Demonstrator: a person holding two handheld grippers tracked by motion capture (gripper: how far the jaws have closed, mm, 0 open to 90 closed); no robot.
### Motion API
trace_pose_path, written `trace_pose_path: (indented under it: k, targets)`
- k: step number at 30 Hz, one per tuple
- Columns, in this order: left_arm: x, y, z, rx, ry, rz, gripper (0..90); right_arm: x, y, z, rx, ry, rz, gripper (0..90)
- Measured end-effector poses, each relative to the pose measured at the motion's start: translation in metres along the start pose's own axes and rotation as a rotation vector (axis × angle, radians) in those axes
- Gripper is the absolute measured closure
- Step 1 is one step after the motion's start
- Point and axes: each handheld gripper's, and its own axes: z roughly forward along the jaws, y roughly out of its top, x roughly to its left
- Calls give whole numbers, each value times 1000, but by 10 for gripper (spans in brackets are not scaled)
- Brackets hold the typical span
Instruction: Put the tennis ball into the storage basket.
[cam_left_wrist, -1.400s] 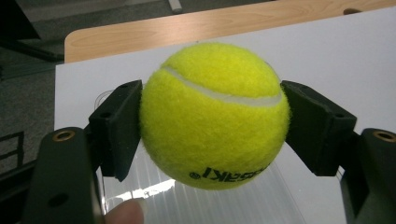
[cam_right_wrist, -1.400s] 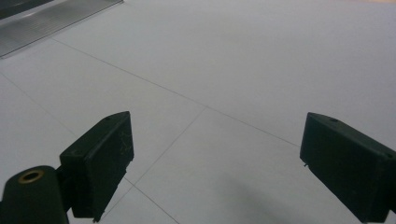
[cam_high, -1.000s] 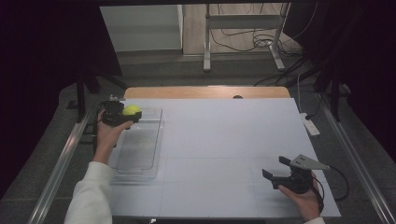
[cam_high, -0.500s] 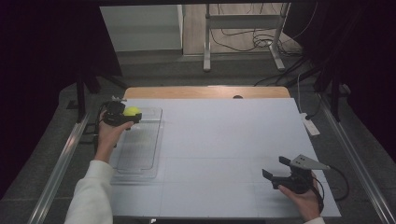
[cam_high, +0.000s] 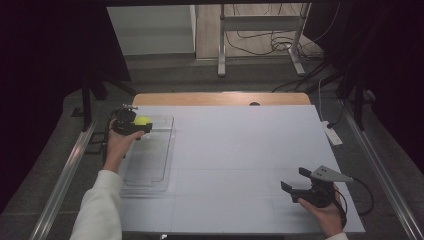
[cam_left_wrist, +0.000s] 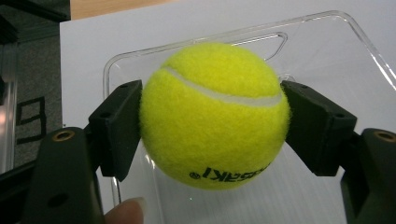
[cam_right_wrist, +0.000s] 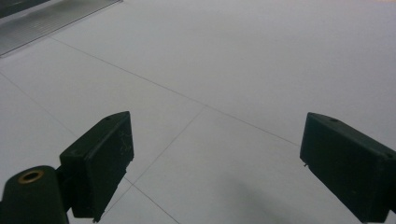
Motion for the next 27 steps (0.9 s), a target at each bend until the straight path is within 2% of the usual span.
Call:
trace_pose_path:
  k: [27]
  targets:
    - [-8,-1,18,73,13,30,264,0,0,0,3,0,0,101]
